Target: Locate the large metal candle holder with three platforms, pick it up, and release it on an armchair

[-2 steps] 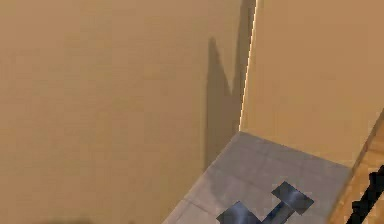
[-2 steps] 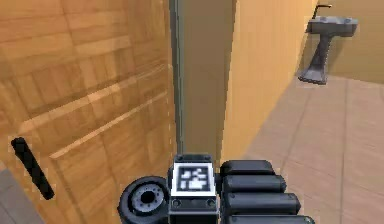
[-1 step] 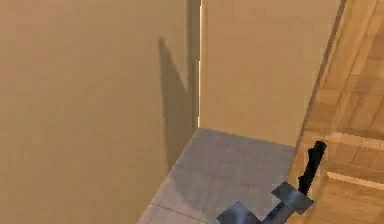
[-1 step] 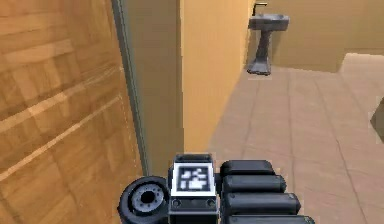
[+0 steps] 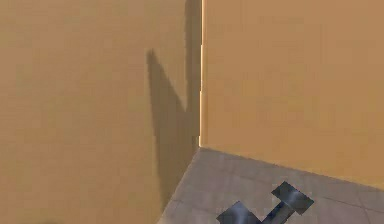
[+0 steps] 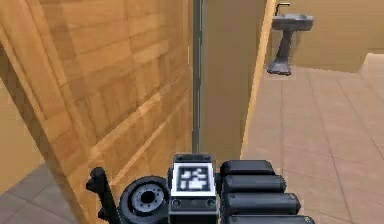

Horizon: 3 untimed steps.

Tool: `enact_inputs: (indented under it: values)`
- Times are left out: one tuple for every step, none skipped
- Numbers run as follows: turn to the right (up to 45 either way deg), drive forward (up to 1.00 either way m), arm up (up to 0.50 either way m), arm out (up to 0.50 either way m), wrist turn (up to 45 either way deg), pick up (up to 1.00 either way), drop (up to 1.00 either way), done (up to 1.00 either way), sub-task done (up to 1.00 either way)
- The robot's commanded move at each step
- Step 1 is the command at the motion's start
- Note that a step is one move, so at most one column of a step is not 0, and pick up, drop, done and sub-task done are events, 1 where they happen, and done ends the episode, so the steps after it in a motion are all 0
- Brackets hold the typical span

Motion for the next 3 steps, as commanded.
enact_inputs:
  values:
    - [30.0, 0.0, 0.0, 0.0, 0.0, 0.0, 0.0, 0.0, 0.0]
    - [0.0, 0.8, 0.0, 0.0, 0.0, 0.0, 0.0, 0.0, 0.0]
    - [3.0, 0.0, 0.0, 0.0, 0.0, 0.0, 0.0, 0.0, 0.0]
